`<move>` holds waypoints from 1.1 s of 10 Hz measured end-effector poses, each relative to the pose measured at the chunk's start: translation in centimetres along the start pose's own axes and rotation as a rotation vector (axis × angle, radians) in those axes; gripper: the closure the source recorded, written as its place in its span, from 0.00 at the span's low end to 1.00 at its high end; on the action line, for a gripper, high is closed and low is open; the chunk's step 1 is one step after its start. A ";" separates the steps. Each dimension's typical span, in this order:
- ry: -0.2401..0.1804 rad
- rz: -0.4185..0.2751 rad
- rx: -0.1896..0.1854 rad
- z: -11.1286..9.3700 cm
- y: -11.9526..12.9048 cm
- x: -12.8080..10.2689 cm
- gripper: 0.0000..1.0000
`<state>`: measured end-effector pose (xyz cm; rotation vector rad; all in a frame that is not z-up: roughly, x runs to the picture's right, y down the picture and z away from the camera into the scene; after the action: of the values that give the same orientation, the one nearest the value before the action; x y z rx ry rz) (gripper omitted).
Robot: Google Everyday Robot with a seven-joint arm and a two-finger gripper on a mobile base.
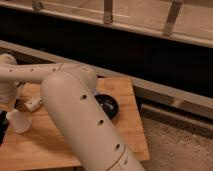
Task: Place the ceramic cup over the eraser
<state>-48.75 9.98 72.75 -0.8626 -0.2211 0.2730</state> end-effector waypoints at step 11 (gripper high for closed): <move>0.059 -0.039 -0.136 6.3 -0.5 2.1 0.20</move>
<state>-48.63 14.87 77.25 -0.9984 -0.2026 0.1969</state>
